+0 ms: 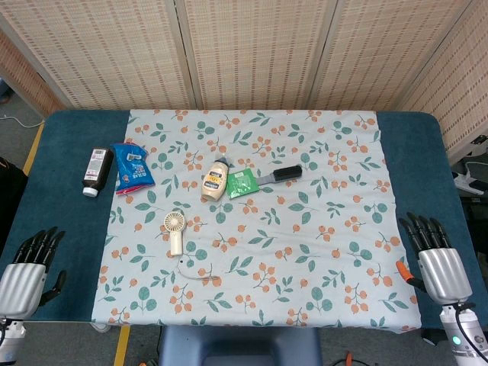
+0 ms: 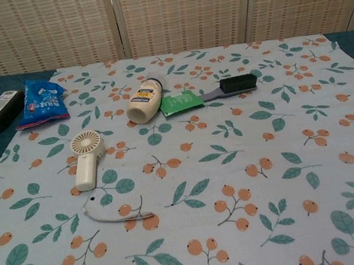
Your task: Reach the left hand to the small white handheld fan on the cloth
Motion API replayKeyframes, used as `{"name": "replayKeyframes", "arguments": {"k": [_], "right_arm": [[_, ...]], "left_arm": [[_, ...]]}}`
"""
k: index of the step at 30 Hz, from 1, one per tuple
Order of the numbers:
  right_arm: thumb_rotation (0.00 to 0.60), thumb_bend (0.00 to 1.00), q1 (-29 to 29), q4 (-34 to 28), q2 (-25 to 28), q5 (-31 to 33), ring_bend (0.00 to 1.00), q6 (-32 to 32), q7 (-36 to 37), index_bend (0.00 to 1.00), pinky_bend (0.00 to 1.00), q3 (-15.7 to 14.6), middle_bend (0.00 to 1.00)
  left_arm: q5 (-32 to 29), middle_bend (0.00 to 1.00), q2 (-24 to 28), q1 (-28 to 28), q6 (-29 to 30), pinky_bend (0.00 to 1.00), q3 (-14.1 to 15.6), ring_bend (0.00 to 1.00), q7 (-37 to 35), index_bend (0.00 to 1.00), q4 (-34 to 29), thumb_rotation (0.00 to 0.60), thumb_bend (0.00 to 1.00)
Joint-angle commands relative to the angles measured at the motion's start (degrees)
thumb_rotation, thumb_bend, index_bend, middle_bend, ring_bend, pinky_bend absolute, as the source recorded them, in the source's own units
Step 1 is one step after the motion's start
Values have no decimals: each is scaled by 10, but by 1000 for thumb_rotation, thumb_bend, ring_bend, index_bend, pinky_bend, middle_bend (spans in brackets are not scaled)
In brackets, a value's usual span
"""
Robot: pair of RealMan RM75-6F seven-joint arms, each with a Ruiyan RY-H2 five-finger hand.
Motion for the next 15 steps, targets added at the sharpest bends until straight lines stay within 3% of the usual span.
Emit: {"name": "replayKeyframes", "arguments": {"k": [1, 7, 9, 11, 13, 15], "right_arm": [[600, 215, -3, -4, 4, -2, 0, 5, 1, 0, 0, -1, 2], [600, 214, -9, -21, 19, -10, 0, 22, 11, 0, 0, 1, 2], [600, 215, -11, -22, 21, -12, 0, 27, 9, 0, 0, 1, 2], [600, 215, -12, -23, 21, -14, 0, 29, 7, 0, 0, 1, 2], [600, 215, -12, -24, 20, -16, 0, 30, 5, 0, 0, 1, 2], [600, 215, -12, -24, 19, -17, 0, 29, 2, 0, 0, 0, 2]], "left_arm": [[-2, 0, -4, -5, -11, 128, 2, 0, 3, 0, -1, 600, 462], [-2, 1, -22, -21, -47, 179, 8, 0, 2, 0, 8, 600, 462], [5, 75, -31, -32, -60, 268, 8, 44, 7, 0, 9, 600, 462], [12, 288, -42, -48, -80, 473, 7, 227, 11, 0, 8, 600, 466], [5, 596, -53, -71, -125, 758, 7, 535, 21, 0, -5, 600, 512], [-9, 709, -67, -96, -169, 859, 1, 645, 28, 0, -13, 600, 611]]}}
